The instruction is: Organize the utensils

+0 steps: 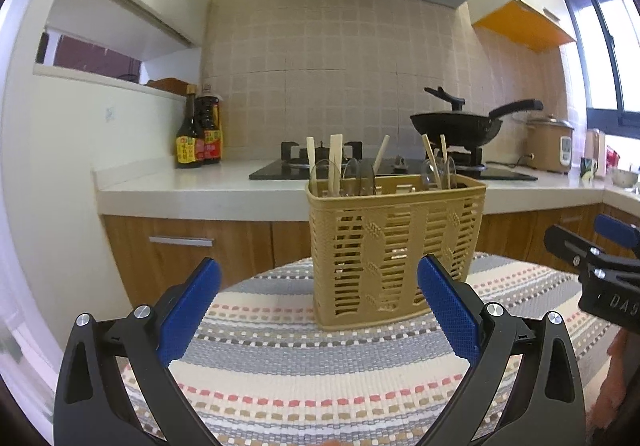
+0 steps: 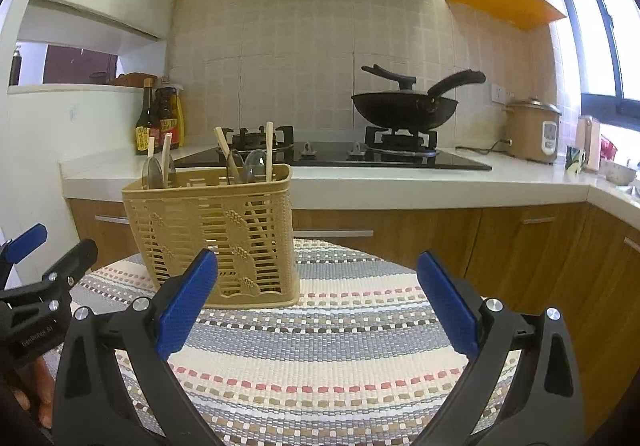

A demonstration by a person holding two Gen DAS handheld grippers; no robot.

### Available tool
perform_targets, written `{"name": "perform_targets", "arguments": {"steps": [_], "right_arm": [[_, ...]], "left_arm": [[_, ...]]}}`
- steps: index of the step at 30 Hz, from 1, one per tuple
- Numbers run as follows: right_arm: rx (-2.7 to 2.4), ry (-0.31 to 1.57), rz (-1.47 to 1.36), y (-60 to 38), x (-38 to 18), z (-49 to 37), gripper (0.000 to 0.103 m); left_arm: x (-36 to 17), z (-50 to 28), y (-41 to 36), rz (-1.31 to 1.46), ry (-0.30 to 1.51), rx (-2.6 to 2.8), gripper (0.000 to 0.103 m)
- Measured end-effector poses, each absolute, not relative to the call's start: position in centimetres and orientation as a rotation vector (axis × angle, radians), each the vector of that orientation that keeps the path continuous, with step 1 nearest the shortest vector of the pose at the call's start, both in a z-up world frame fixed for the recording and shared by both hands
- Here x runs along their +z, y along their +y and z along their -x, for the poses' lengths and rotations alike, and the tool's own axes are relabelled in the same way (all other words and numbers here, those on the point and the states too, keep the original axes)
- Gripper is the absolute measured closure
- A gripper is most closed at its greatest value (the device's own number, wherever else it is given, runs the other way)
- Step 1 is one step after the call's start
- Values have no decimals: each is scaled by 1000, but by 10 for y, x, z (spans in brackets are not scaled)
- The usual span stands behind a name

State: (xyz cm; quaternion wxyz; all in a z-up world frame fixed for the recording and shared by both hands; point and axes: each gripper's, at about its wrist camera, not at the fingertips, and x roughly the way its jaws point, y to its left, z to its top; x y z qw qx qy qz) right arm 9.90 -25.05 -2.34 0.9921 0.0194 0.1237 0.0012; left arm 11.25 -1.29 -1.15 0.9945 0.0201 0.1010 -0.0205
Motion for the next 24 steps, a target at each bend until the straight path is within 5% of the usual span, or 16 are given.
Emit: {"name": "perform_targets", "arguments": {"steps": [24], "right_arm": [[8,262,-61,-255,-23,-100,8]], "left_arm": [[-12,-112,-14,-54,207,-40,8]]}}
